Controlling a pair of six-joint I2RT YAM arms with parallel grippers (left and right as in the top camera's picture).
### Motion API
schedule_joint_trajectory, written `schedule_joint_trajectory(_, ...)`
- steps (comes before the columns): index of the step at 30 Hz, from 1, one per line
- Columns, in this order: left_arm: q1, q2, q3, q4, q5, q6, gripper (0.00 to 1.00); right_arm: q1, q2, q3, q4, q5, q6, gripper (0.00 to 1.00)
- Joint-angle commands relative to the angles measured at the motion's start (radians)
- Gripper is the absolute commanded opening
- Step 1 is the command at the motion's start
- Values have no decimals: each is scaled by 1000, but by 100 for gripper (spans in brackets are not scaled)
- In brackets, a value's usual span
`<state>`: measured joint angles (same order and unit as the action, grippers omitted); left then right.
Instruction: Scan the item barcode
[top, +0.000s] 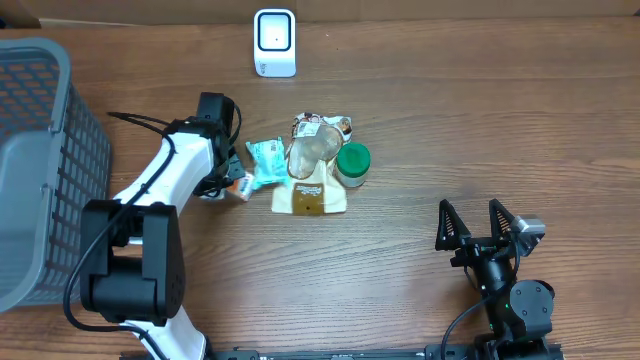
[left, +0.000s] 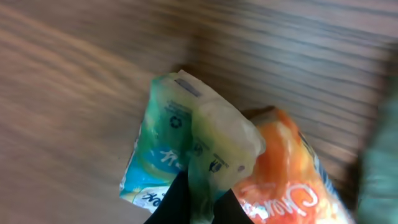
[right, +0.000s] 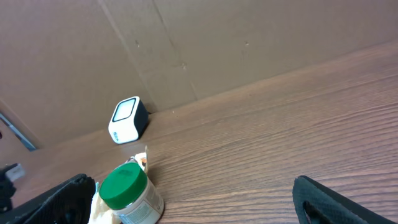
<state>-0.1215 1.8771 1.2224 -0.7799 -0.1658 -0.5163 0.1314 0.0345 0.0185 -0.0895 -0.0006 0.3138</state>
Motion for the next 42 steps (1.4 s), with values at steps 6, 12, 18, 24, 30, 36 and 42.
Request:
schedule_joint_trajectory(6, -40, 23, 34, 39, 275, 49, 18, -3, -9, -10, 6, -5, -4, 100)
schedule_joint_trajectory(12, -40, 23, 124, -54, 253, 59, 46, -3, -9, -10, 6, -5, -4, 100)
schedule_joint_trajectory(18, -43, 23, 299, -257, 185, 67, 53, -3, -9, -10, 6, -5, -4, 100)
schedule_joint_trajectory(24, -45, 2, 465, -403, 166, 72, 56, -3, -9, -10, 6, -5, -5, 100)
schedule_joint_trajectory(30, -49, -121, 525, -428, 156, 99, 60, -3, -9, -10, 6, -5, -4, 100)
schedule_joint_trajectory(36, -47, -302, 525, -443, 154, 153, 74, -3, -9, -10, 6, -5, -5, 100)
schedule_joint_trajectory(42, 6, -430, 525, -469, 51, 173, 100, -3, -9, -10, 6, -5, -4, 100)
